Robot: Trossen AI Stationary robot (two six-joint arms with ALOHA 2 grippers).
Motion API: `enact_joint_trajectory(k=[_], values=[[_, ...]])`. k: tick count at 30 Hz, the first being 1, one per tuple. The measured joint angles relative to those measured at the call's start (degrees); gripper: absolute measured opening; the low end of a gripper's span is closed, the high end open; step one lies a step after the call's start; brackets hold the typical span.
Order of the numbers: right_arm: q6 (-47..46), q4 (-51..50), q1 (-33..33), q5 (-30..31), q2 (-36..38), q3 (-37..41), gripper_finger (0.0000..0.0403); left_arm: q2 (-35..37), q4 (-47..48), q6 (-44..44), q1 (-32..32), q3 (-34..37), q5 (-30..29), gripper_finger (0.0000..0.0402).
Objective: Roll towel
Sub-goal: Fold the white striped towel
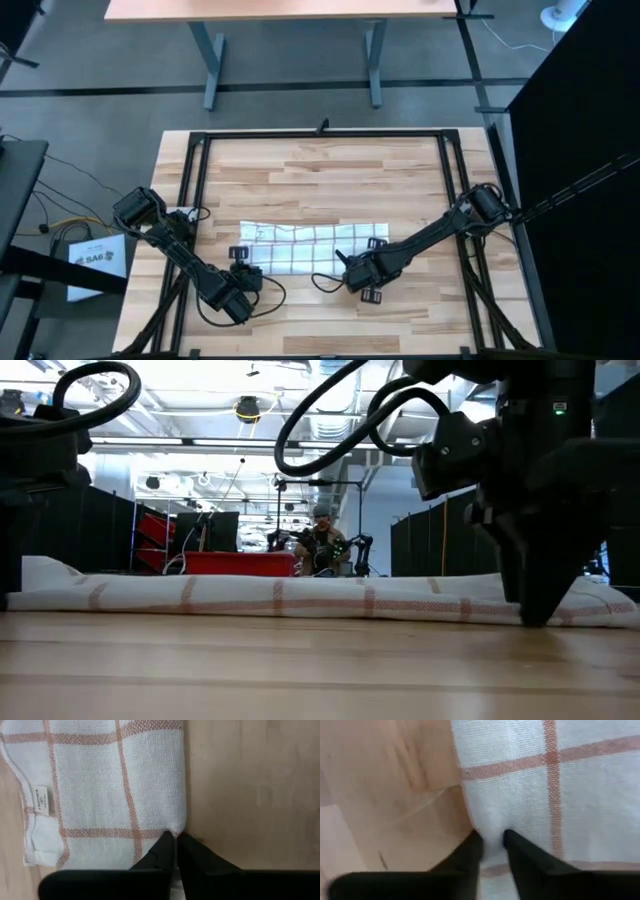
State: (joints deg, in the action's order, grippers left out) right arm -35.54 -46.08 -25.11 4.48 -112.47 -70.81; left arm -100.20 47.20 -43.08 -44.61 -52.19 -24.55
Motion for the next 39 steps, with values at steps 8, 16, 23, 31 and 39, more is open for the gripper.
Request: enact_joint_trajectory(k=[8, 16, 23, 31, 39], values=[[-0.49, 0.74, -1.51, 0.41, 0.18, 1.03, 0.0003, -0.02, -0.26, -1.23, 0.01, 0.05, -1.01, 0.0001], [-0.05, 1.29, -4.93, -4.58, -0.06, -1.58, 0.0001, -0.09, 0.26, -1.19, 0.07, -2.32, 2.51, 0.0], [0.84, 0.4, -8.18, -9.3, -0.1, -4.16, 0.0, 1.52, -1.27, 0.52, -0.27, -6.1, 13.66, 0.0], [-3.78, 2.76, -12.48, -12.76, 4.85, -4.41, 0.0, 7.85, -0.93, -3.45, -0.54, -10.02, 19.64, 0.0], [-6.65, 2.9, -13.8, -14.19, 11.46, -4.56, 0.0, 13.38, 1.12, -5.75, 0.24, -11.91, 21.04, 0.0]])
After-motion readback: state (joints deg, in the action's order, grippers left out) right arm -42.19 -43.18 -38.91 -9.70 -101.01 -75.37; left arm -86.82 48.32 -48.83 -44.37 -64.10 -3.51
